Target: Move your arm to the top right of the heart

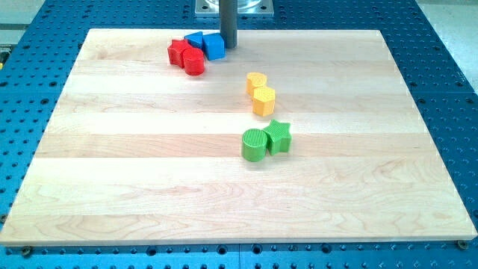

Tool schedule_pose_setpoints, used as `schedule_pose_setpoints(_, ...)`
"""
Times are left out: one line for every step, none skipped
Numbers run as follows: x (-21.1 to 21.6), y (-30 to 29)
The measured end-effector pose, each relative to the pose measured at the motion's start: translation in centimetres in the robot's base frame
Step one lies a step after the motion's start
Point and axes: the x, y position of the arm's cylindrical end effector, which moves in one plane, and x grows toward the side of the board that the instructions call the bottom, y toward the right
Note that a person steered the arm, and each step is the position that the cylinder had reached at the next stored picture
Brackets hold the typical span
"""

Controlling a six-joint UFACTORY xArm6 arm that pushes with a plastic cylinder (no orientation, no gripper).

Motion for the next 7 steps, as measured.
schedule_pose_setpoints(1.1,-1.2)
schedule_pose_setpoints(0.1,-1.1)
schedule_pose_setpoints(-3.1,0.0)
schedule_pose_setpoints(-3.1,-0.6)
schedule_pose_setpoints(-3.1,-0.8)
schedule_pose_setpoints(-3.1,-0.6)
schedule_pose_setpoints(-1.3,6.5)
